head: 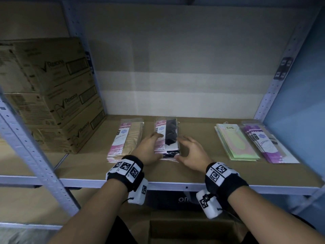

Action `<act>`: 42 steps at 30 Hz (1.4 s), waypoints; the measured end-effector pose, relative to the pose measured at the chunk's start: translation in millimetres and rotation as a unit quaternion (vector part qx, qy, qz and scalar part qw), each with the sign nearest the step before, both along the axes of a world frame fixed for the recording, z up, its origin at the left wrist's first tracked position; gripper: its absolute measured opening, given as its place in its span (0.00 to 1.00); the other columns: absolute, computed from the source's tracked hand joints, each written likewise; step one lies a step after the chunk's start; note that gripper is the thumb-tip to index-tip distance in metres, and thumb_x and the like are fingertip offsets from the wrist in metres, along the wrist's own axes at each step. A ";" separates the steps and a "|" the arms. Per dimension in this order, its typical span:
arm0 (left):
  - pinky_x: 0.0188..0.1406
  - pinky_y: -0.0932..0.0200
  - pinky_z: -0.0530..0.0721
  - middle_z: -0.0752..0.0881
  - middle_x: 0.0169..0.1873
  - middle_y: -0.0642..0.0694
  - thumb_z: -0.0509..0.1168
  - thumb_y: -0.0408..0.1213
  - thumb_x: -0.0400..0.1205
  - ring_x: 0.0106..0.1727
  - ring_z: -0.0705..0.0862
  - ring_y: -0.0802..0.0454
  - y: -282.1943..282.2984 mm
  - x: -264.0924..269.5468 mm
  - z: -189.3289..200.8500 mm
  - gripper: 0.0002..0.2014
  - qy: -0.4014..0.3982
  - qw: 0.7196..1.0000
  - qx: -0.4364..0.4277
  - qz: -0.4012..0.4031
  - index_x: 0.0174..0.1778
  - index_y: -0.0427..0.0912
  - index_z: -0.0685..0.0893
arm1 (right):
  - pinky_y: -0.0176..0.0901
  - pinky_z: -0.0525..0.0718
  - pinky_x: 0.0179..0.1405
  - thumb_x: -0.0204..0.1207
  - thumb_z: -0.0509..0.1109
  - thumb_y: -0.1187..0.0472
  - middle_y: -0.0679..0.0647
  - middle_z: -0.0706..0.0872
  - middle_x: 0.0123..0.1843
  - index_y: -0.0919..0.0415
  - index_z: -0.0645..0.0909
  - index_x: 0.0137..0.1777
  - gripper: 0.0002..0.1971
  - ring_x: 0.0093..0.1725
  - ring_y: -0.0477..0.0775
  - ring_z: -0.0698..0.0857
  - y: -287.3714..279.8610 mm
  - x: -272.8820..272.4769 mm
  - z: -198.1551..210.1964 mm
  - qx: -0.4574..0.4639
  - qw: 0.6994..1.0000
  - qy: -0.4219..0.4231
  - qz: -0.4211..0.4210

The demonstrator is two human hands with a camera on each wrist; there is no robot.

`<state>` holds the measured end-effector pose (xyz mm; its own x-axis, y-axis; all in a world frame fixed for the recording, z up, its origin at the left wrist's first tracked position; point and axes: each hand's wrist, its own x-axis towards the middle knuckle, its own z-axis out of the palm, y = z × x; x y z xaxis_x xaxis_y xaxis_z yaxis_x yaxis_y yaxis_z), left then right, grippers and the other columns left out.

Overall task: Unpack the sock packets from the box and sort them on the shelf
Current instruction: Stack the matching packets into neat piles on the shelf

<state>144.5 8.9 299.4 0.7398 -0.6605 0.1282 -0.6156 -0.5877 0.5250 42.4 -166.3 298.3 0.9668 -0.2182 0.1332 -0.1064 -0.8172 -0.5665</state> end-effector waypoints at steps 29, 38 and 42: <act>0.62 0.56 0.77 0.75 0.67 0.37 0.68 0.33 0.77 0.66 0.79 0.40 -256.8 -109.8 -10.4 0.27 0.050 0.993 0.086 -0.069 0.74 0.43 0.71 | 0.39 0.65 0.74 0.71 0.76 0.64 0.57 0.74 0.75 0.61 0.78 0.71 0.27 0.74 0.57 0.73 -205.0 -110.3 -27.2 -0.044 0.984 0.024 -0.168; 0.60 0.58 0.77 0.79 0.67 0.38 0.62 0.24 0.78 0.65 0.80 0.42 -261.3 -102.1 -15.4 0.22 0.050 0.995 0.074 -0.046 0.69 0.42 0.77 | 0.42 0.65 0.76 0.73 0.75 0.63 0.57 0.76 0.76 0.59 0.80 0.69 0.23 0.74 0.56 0.74 -211.8 -101.4 -34.1 -0.051 0.988 0.016 -0.145; 0.59 0.57 0.78 0.79 0.66 0.37 0.61 0.23 0.79 0.64 0.81 0.41 -258.7 -102.0 -15.5 0.22 0.050 0.995 0.074 -0.044 0.69 0.41 0.77 | 0.39 0.63 0.75 0.74 0.74 0.63 0.57 0.75 0.76 0.59 0.80 0.70 0.23 0.74 0.56 0.73 -210.4 -99.9 -33.4 -0.060 0.988 0.023 -0.138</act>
<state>42.5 -249.7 283.9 0.6830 -0.7289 -0.0471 -0.6169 -0.6101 0.4971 -57.5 -376.7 264.9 0.8780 -0.4600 0.1320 -0.3580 -0.8144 -0.4567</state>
